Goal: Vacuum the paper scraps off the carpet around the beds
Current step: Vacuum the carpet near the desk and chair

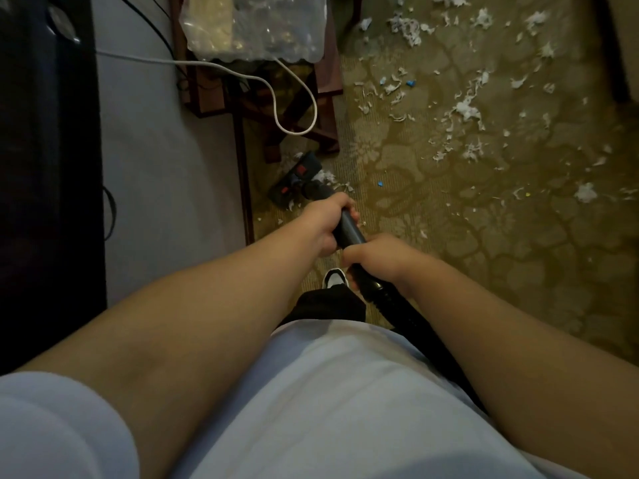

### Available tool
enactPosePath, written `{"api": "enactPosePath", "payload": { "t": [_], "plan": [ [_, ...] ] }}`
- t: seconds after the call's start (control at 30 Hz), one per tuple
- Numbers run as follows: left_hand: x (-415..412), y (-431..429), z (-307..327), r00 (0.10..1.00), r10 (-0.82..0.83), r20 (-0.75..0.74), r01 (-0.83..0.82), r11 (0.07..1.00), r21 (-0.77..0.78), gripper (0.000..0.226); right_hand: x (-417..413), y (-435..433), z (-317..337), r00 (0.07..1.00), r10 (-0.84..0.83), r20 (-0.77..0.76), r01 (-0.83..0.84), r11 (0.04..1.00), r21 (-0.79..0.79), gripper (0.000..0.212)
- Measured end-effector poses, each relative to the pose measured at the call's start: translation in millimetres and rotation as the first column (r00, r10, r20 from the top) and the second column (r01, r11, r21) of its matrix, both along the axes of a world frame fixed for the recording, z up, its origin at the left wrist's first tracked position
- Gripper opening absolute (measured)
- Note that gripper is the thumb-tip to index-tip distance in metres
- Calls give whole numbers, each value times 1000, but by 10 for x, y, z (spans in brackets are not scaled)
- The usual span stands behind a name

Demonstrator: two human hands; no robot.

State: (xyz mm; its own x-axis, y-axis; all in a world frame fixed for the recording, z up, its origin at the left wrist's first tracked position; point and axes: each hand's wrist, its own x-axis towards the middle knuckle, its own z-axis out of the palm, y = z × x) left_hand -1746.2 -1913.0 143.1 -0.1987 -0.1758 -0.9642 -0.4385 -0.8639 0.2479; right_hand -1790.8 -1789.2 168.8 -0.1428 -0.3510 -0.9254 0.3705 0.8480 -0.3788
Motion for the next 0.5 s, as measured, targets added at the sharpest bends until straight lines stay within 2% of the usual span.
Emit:
{"api": "enactPosePath", "payload": {
  "t": [0.27,0.5],
  "plan": [
    [-149,315,15,999,-48,-3,48,999,-20,4,-88,304,16,1000,-22,-14,22,1000,-2,29],
    [-455,1094,8,993,-121,-12,121,993,-19,8,-327,1099,119,995,-98,-11,98,995,14,22]
  ]
}}
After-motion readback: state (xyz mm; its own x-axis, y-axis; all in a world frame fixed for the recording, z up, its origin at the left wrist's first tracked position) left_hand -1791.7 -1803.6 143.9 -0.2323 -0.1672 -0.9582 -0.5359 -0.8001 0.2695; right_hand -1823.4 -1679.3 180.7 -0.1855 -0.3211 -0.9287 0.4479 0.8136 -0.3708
